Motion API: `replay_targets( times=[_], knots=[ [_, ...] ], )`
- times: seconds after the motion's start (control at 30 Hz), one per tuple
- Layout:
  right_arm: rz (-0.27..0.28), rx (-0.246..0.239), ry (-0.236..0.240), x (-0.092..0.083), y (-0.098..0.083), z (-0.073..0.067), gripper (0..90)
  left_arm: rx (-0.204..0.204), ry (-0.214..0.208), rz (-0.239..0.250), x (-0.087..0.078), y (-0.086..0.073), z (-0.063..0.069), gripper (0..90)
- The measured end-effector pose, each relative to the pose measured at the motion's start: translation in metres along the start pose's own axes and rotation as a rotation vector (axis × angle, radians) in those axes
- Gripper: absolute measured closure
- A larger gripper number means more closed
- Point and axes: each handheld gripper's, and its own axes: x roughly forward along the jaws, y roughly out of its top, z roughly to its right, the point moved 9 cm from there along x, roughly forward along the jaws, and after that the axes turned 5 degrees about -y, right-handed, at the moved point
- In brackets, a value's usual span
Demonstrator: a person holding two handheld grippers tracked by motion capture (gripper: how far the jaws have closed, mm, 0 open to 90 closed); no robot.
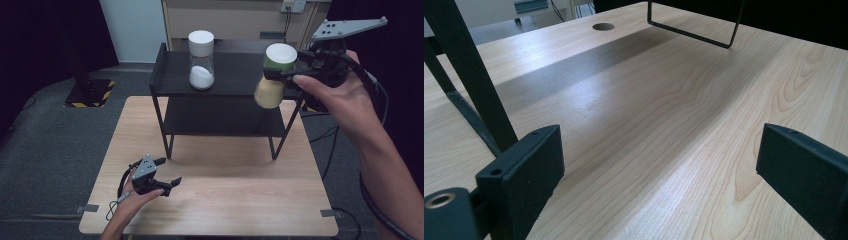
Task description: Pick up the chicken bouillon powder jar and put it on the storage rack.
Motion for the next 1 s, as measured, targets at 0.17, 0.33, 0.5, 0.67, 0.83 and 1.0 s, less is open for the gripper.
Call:
replay_targets(
  times=[0.17, 0.33, 0.5, 0.67, 0.83, 1.0],
  knots=[
    [-0.004, 0.007, -0.031, 0.005, 0.006, 0.007, 34.6, -0.004, 0.0, -0.001, 0.0, -0.001, -0.001, 3.9],
    [-0.006, 0.024, -0.06, 0.014, 0.008, 0.017, 34.6, -0.006, -0.001, 0.002, 0.0, -0.001, -0.001, 3.9],
    [-0.009, 0.047, -0.092, 0.029, 0.006, 0.026, 34.6, -0.003, -0.001, 0.0, 0.0, -0.001, -0.002, 3.9],
    [-0.01, 0.068, -0.121, 0.042, 0.003, 0.034, 34.6, -0.004, -0.002, 0.002, 0.0, -0.001, -0.002, 3.9],
    [-0.012, 0.088, -0.146, 0.053, -0.002, 0.04, 34.6, -0.002, -0.001, 0.007, -0.001, 0.0, -0.002, 3.9],
    [-0.03, 0.101, -0.157, 0.059, -0.006, 0.044, 34.6, -0.002, 0.0, 0.01, -0.001, 0.0, -0.002, 3.9]
  ],
)
